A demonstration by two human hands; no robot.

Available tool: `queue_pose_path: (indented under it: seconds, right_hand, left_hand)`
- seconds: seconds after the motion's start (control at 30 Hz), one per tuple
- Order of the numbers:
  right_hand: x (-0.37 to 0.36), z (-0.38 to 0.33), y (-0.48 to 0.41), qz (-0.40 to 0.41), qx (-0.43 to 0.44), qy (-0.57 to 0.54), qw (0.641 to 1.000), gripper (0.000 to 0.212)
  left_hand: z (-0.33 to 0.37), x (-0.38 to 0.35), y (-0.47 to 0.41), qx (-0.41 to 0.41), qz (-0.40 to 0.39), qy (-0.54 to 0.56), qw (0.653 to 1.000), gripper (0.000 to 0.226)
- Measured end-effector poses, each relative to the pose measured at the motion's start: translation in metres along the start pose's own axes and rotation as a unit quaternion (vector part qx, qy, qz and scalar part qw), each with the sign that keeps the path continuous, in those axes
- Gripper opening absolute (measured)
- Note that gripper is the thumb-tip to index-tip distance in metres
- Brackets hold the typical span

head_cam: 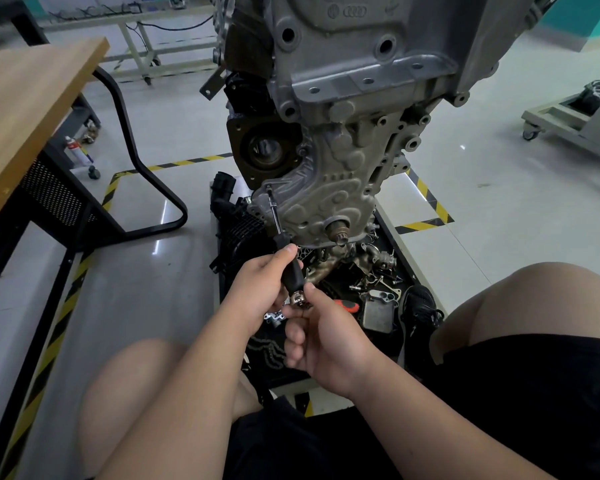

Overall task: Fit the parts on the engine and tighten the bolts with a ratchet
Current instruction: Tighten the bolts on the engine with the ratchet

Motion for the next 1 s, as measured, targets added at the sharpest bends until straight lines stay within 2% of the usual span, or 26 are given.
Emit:
queue_pose_path:
  seconds: [0.23,0.4,0.57,0.67,0.73,0.77,0.83,0.93,1.0]
  right_hand:
    - [-0.013,0.01,-0.003,-0.101,-0.045,-0.167,0.98,0.052]
    - [-0.016,0.012,-0.004,-0.128,-0.056,-0.199,0.97,0.056]
    - [-0.01,0.008,-0.003,-0.082,-0.029,-0.156,0.984,0.052]
    - [-0.002,0.003,-0.003,-0.025,0.013,-0.08,0.996,0.05]
    - [0.007,-0.005,-0.001,0.035,0.057,0.009,0.998,0.05]
    - [0.013,-0.011,0.001,0.077,0.089,0.074,0.99,0.051]
    - [0.02,-0.027,0.01,0.158,0.162,0.199,0.953,0.057]
    - [0.025,-0.05,0.025,0.236,0.254,0.33,0.878,0.058]
    - [0.025,-0.061,0.032,0.272,0.282,0.41,0.824,0.054]
  left_hand:
    - [-0.005,-0.002,-0.002,0.006,-0.015,-0.003,1.0,0.048]
    - [-0.005,-0.006,-0.002,0.006,-0.026,0.011,1.0,0.046]
    - [-0.004,-0.006,-0.003,-0.008,-0.024,0.014,1.0,0.045]
    - [-0.002,-0.005,-0.003,-0.019,-0.019,0.017,1.0,0.043]
    - [-0.001,-0.003,-0.004,-0.023,-0.014,0.016,0.999,0.043]
    - [-0.001,-0.002,-0.004,-0.025,-0.012,0.014,1.0,0.043]
    - [-0.001,-0.002,-0.005,-0.025,-0.01,0.002,1.0,0.044]
    - [-0.002,0.0,-0.006,-0.022,-0.003,-0.01,1.0,0.047]
    - [-0.003,0.001,-0.006,-0.02,0.004,-0.017,1.0,0.053]
Point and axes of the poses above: each hand's wrist, its own y-axis away from the middle knuckle, its own x-axis out of the back of the hand, z = x × y, the point moved 10 cm from there along -y, towards the middle knuckle, and after that the axes turned 10 degrees about -x, right-handed, at the moved point
